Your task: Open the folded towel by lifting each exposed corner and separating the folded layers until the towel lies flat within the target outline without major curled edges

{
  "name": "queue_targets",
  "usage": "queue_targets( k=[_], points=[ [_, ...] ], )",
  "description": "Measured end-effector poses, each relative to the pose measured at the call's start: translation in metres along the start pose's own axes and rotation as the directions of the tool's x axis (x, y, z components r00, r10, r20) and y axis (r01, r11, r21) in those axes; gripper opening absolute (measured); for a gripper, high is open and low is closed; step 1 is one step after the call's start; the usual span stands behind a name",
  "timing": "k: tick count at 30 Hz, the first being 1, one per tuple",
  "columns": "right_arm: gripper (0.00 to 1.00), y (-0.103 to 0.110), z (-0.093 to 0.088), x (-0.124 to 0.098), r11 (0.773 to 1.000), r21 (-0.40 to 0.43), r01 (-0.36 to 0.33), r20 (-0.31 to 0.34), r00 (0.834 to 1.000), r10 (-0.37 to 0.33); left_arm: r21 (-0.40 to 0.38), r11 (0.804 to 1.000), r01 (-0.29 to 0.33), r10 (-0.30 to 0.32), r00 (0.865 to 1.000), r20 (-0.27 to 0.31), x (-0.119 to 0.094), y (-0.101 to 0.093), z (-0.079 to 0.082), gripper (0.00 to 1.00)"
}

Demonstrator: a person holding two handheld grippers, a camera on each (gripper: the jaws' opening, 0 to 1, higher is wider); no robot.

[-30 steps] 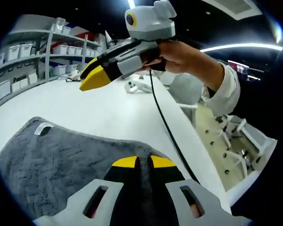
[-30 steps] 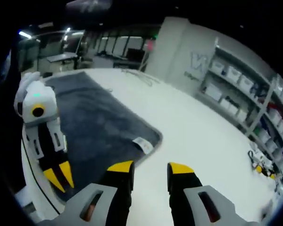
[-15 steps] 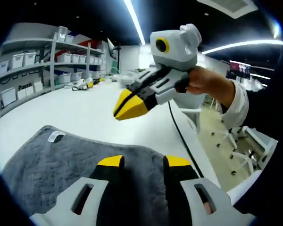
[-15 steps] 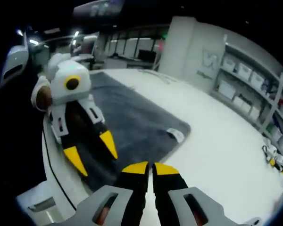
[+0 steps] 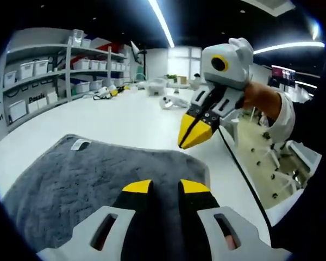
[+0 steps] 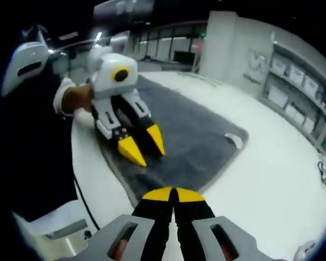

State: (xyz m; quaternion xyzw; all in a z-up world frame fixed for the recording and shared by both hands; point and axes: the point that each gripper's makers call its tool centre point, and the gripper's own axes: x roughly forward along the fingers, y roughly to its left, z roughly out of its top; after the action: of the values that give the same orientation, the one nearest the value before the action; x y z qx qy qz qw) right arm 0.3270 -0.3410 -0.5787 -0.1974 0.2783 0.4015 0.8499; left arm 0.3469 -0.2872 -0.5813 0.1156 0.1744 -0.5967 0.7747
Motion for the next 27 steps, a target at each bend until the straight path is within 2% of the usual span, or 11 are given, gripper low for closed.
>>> queue_targets(
  k=[3,11,17,27],
  points=[
    [0.0,0.012,-0.009,0.003,0.999,-0.018,-0.037,-0.041,0.999,0.036,-0.008,1.0,0.001,-0.001,1.0,-0.005,0.0,0.0,-0.002,0.16],
    [0.0,0.024,-0.02,0.009,0.997,-0.022,-0.071,-0.088,0.994,0.069,0.008,1.0,-0.002,0.002,0.999,-0.033,0.003,-0.003,-0.011,0.11],
    [0.0,0.023,-0.023,0.003,0.996,0.017,-0.083,-0.082,0.993,0.084,-0.018,1.0,-0.003,0.003,1.0,-0.031,0.003,0.001,-0.013,0.07],
    [0.0,0.031,-0.023,0.002,0.996,0.012,-0.087,-0.094,0.992,0.088,-0.038,0.999,-0.017,0.016,0.999,-0.027,0.004,0.003,-0.015,0.03]
  ],
)
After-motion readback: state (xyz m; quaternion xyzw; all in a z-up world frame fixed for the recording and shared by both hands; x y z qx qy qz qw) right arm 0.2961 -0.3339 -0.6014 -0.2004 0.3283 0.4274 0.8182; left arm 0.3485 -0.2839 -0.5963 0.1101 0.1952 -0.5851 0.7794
